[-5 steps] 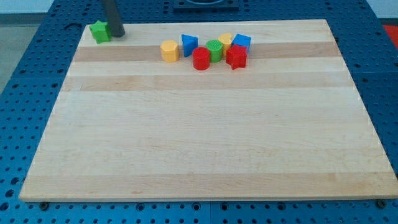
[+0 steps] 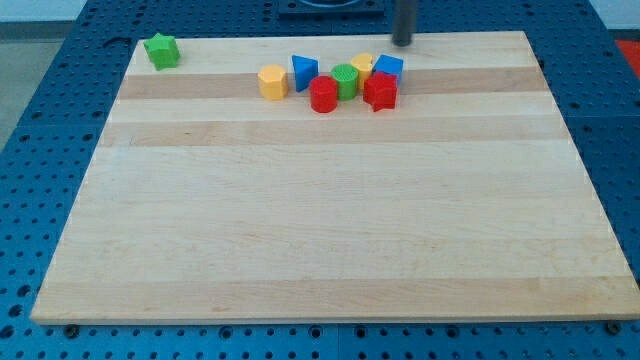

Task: Move your arm to the right of the blue cube

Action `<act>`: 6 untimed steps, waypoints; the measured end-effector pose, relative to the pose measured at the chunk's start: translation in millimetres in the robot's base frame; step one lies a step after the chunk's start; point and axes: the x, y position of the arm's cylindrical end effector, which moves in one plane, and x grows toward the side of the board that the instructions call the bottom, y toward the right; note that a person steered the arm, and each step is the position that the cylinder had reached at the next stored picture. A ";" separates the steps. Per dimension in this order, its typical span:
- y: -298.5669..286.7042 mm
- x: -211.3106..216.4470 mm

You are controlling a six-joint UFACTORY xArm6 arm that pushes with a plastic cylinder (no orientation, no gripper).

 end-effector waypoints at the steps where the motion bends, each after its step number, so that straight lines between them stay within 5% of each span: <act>1: 27.1 30.5; 3: 14.5 84.2; 6: -37.0 87.9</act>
